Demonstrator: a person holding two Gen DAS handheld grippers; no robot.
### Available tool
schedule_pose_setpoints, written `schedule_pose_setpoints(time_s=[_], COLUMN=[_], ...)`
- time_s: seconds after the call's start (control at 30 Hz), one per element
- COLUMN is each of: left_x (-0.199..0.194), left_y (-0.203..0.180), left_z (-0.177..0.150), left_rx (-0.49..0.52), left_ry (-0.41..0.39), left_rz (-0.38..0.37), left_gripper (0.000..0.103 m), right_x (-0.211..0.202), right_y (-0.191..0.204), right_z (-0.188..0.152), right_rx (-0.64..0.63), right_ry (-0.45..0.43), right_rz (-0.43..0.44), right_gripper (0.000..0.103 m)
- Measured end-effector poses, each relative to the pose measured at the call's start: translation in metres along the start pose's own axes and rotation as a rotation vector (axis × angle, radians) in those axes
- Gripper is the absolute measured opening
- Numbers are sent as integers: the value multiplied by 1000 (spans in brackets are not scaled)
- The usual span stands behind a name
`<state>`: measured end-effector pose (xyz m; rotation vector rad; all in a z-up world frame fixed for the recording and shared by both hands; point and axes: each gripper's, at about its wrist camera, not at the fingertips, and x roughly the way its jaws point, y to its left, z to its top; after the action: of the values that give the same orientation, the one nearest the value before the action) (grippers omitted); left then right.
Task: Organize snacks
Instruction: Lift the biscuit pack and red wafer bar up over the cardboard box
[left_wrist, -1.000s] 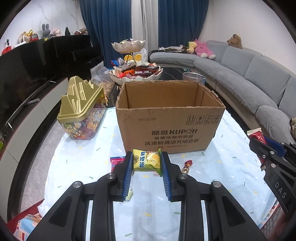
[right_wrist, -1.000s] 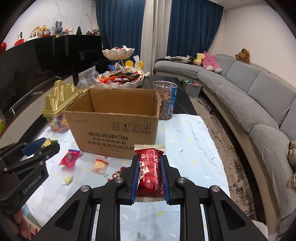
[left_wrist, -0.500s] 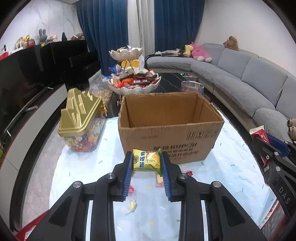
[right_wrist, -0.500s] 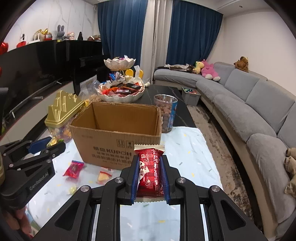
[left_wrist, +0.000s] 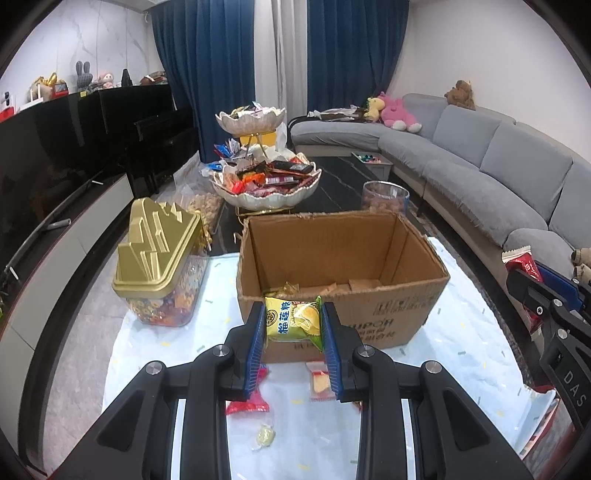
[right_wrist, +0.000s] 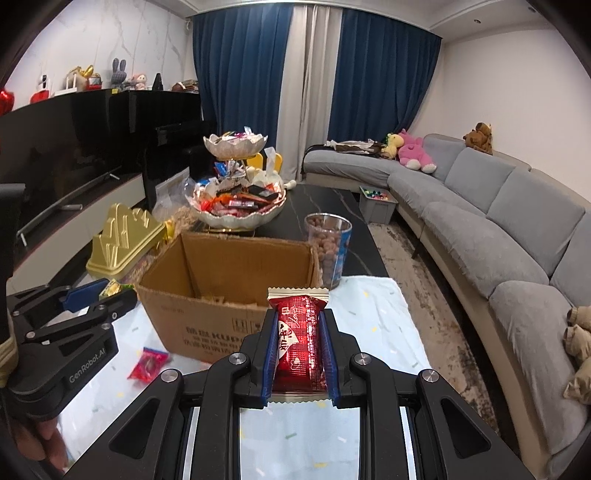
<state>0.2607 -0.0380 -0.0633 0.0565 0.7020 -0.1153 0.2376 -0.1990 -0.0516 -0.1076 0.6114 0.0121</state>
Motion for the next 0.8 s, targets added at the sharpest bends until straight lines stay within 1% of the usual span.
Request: schedule_pose_setpoints(time_s=[0.23, 0.4, 0.8], left_x=[8, 20, 51], left_y=[8, 13, 20], left_z=[23, 38, 62], left_rx=[-9, -12, -20], left_ry=[-16, -25, -33], left_rz=[10, 15, 16], left_gripper=[30, 30, 30], right_x=[14, 31, 65], right_y=[1, 8, 17], right_z=[20, 35, 61], right_rx=[8, -6, -16], right_ry=[-10, -18, -26], right_rz=[4, 9, 41], right_gripper=[23, 23, 23])
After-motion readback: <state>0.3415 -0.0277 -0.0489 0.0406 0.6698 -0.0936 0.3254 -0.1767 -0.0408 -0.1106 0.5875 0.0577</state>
